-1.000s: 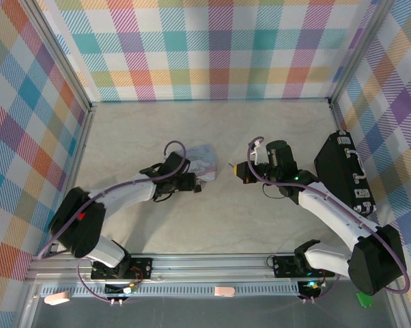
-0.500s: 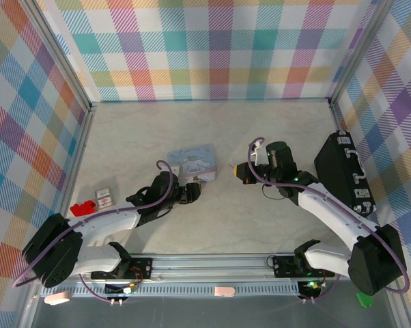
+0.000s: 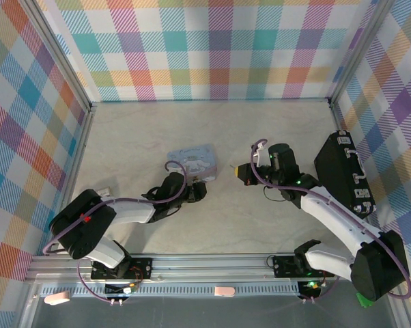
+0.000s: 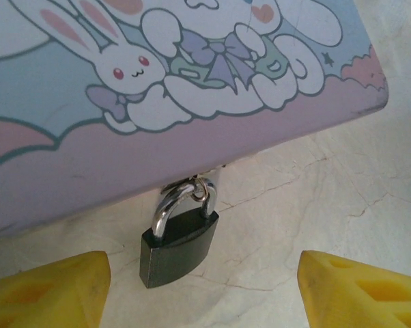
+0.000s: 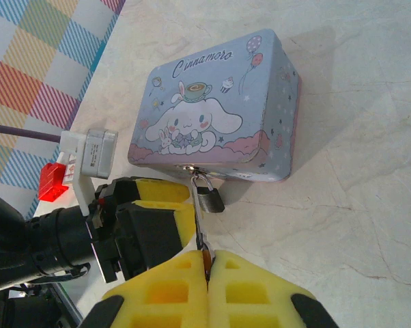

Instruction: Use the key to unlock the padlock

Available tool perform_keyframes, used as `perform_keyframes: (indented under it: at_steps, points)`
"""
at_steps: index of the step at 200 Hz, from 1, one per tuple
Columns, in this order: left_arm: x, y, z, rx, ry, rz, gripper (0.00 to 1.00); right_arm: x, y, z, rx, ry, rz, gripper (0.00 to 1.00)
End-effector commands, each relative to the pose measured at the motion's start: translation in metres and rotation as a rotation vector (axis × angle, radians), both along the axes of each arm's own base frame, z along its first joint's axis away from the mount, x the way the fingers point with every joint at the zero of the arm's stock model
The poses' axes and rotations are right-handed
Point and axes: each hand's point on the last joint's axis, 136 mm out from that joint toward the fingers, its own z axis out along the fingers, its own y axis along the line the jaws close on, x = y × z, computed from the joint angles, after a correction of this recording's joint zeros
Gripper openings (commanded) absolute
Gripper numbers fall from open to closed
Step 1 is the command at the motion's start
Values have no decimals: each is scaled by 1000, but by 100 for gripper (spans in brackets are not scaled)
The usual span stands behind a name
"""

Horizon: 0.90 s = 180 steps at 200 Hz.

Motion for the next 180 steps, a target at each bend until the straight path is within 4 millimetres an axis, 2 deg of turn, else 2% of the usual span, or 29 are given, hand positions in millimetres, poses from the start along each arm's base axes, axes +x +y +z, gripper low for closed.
perform_keyframes:
  at_steps: [1, 69, 99, 120, 180]
  points:
    - [8, 3, -3, -10, -26, 33, 72, -3, 3, 4, 26, -14, 12, 0]
    - [22, 8, -16, -1, -22, 61, 69, -4, 3, 4, 30, -11, 14, 0]
    - [28, 3, -17, 0, -22, 51, 63, -4, 3, 4, 29, -10, 14, 0]
    - [32, -2, -19, 8, -11, 34, 55, -4, 3, 4, 30, -8, 14, 0]
    - [32, -5, -22, 6, 3, 23, 41, -4, 5, 3, 39, 5, 17, 0]
